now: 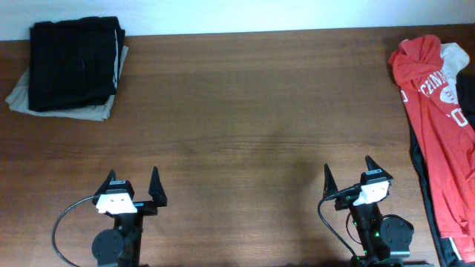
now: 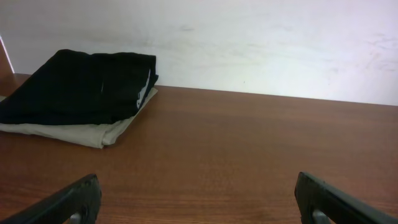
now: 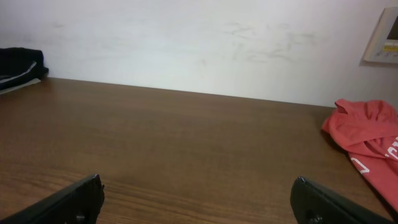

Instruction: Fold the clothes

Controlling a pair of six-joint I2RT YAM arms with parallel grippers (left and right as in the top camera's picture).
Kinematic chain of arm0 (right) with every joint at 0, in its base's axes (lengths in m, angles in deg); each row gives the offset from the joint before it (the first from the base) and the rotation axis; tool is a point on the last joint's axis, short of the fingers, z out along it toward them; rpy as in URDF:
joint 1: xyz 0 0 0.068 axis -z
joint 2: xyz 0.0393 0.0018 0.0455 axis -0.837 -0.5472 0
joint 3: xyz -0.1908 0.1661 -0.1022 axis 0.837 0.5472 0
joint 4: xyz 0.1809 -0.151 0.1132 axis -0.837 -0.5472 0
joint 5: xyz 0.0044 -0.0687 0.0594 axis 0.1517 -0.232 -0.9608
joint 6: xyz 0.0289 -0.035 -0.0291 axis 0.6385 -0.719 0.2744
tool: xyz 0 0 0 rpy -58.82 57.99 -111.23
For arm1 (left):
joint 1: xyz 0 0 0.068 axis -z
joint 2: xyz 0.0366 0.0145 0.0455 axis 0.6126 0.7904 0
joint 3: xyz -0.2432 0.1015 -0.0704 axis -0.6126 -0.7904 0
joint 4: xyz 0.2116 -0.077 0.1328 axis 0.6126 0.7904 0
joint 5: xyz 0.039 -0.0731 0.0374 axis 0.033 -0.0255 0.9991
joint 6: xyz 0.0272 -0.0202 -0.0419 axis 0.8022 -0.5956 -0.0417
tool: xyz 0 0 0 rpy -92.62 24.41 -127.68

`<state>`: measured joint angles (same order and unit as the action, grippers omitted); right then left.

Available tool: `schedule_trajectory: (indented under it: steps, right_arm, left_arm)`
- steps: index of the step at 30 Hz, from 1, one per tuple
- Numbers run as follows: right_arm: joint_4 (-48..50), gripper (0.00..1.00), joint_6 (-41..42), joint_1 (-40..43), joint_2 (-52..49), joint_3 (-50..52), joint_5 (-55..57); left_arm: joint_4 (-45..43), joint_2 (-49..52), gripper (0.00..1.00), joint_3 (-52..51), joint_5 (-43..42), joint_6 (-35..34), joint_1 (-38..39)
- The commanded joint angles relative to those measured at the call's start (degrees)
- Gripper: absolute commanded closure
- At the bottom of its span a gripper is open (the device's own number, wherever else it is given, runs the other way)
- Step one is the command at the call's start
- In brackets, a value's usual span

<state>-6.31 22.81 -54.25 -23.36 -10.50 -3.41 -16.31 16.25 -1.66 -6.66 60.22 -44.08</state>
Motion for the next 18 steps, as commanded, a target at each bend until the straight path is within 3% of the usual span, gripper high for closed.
schedule_trajectory:
  steps: [1,18]
  right_arm:
    - [-0.3,0.01,0.0,-0.3,0.2,0.3,0.1]
    - [-0.3,0.02,0.4,-0.3,0.2,0.3,-0.1]
  left_arm:
    - [0.1,-0.3,0.01,-0.4,0.8,1.1,-0.3]
    - [0.1,-0.3,0.01,-0.4,0.8,1.1,-0.3]
